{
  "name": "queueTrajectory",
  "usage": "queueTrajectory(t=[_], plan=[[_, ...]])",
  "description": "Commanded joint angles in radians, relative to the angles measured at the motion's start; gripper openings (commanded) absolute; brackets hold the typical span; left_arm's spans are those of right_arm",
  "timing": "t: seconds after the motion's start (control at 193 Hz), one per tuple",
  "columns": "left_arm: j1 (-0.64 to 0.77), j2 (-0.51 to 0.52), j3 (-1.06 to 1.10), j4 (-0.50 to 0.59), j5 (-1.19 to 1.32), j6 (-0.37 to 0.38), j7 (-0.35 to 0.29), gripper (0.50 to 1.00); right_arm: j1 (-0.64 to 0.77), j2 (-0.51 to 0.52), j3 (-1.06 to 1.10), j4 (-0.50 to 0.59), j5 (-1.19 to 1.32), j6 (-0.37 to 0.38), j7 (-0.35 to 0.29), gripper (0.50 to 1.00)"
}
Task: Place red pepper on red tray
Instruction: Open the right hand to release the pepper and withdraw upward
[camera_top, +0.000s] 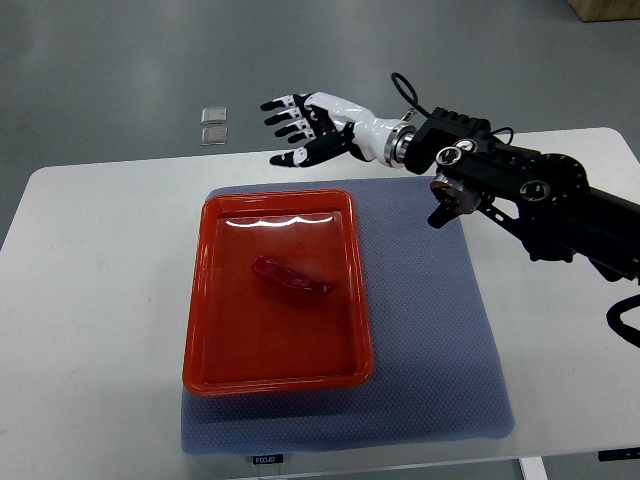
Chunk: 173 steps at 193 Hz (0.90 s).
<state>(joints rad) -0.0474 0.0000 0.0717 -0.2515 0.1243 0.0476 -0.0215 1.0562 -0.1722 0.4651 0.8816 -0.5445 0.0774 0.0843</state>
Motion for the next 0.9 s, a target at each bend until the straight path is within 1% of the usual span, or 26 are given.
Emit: queueTrajectory(t=[0.0, 0.073, 0.119, 0.202, 0.285, 0.347, 0.508, 0.824, 0.891], plan=[[0.000, 0.000, -0.001, -0.002, 0.000, 0.000, 0.000, 1.000, -0.116, -0.012, 0.222, 0.002, 0.093, 0.002, 0.003, 0.852], [0.001, 0.000, -0.001, 0.000, 0.000, 0.000, 0.000, 1.000, -0.197, -0.006, 0.351, 0.002, 0.146, 0.007, 0.003, 0.864], [0.001, 0.000, -0.001, -0.002, 0.000, 0.000, 0.000, 1.000, -0.258, 0.007, 0.437, 0.002, 0.192, 0.010, 0.008, 0.895], [0.000, 0.000, -0.001, 0.000, 0.000, 0.000, 0.000, 1.000, -0.323, 0.023, 0.518, 0.002, 0.250, 0.027, 0.025, 0.899], [0.000, 0.000, -0.003, -0.002, 0.000, 0.000, 0.000, 1.000, -0.400, 0.059, 0.569, 0.000, 0.319, 0.074, 0.043, 0.901], [0.000, 0.000, -0.003, -0.002, 0.000, 0.000, 0.000, 1.000, -0.433, 0.072, 0.583, -0.004, 0.347, 0.094, 0.054, 0.903], [0.001, 0.000, -0.003, -0.002, 0.000, 0.000, 0.000, 1.000, -0.495, 0.082, 0.598, -0.015, 0.394, 0.107, 0.089, 0.911], [0.000, 0.000, -0.004, -0.002, 0.000, 0.000, 0.000, 1.000, -0.502, 0.082, 0.599, -0.016, 0.405, 0.107, 0.092, 0.911], [0.000, 0.000, -0.004, -0.002, 0.000, 0.000, 0.000, 1.000, -0.502, 0.082, 0.601, -0.016, 0.405, 0.105, 0.103, 0.911]])
